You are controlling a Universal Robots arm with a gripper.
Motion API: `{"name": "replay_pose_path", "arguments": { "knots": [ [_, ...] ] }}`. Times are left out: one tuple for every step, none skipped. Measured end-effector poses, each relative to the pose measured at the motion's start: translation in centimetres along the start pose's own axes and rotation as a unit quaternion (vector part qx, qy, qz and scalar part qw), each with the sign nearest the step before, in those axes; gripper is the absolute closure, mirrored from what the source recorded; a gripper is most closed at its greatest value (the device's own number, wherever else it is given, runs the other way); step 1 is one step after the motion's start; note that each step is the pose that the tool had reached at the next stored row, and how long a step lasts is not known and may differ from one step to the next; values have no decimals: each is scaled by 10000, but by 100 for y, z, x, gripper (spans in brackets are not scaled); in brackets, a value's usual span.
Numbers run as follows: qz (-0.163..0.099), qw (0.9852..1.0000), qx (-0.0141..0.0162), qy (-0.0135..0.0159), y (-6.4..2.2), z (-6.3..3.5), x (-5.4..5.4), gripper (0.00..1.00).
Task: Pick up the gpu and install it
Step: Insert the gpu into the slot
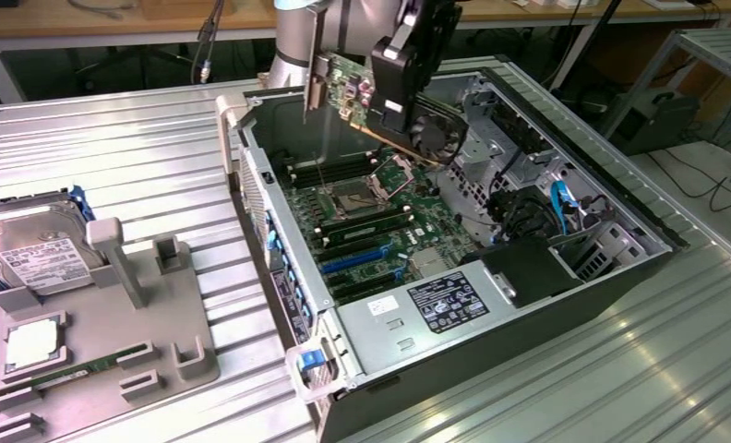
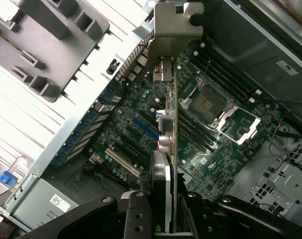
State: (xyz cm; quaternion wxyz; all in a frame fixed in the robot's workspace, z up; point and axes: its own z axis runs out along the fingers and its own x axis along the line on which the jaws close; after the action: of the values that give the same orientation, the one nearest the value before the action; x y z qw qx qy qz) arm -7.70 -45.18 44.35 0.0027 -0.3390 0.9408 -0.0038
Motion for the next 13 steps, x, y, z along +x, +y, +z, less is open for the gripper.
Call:
{"name": "replay_pose_path", "arguments": {
  "knots": [
    [-90, 10000, 0, -1, 0, 0, 0, 72],
    [-206, 9998, 1, -3, 0, 0, 0, 72],
    [-280, 9996, 1, -4, 0, 0, 0, 72],
    [-383, 9993, 1, -6, 0, 1, 0, 72],
    [-471, 9989, 1, -7, 0, 1, 0, 72],
    [-557, 9984, 1, -8, 0, 1, 0, 72],
    [-656, 9978, 1, -9, 0, 1, 0, 72],
    [-743, 9972, 1, -10, 0, 1, 0, 72],
    [-832, 9965, 0, -11, 0, 2, 0, 72],
    [-974, 9952, 0, -12, 0, 1, 0, 72],
    [-1057, 9944, 0, -13, 0, 2, 0, 72],
    [-1141, 9935, 0, -13, 0, 2, 0, 72],
    [-1290, 9916, -1, -15, 0, 3, 0, 72]
  ]
}}
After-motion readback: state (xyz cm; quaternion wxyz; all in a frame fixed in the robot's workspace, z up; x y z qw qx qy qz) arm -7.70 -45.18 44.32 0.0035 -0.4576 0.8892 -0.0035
